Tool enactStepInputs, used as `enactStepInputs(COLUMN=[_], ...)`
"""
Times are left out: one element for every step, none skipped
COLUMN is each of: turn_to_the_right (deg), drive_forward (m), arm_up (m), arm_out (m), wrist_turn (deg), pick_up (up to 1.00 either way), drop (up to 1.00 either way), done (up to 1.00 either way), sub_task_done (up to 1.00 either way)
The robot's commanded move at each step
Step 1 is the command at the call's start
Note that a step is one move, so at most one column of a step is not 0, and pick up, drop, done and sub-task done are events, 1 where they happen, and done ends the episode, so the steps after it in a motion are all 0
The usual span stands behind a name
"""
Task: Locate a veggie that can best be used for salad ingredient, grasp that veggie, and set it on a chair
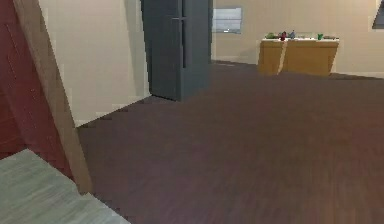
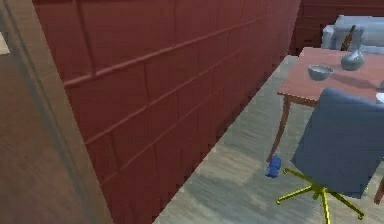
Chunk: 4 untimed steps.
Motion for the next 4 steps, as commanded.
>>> enactStepInputs(turn_to_the_right=[0.0,30.0,0.0,0.0], drive_forward=[0.45,0.0,1.0,1.0], arm_up=[0.0,0.0,0.0,0.0], arm_out=[0.0,0.0,0.0,0.0], wrist_turn=[0.0,0.0,0.0,0.0], pick_up=[0.0,0.0,0.0,0.0], drop=[0.0,0.0,0.0,0.0], done=[0.0,0.0,0.0,0.0], sub_task_done=[0.0,0.0,0.0,0.0])
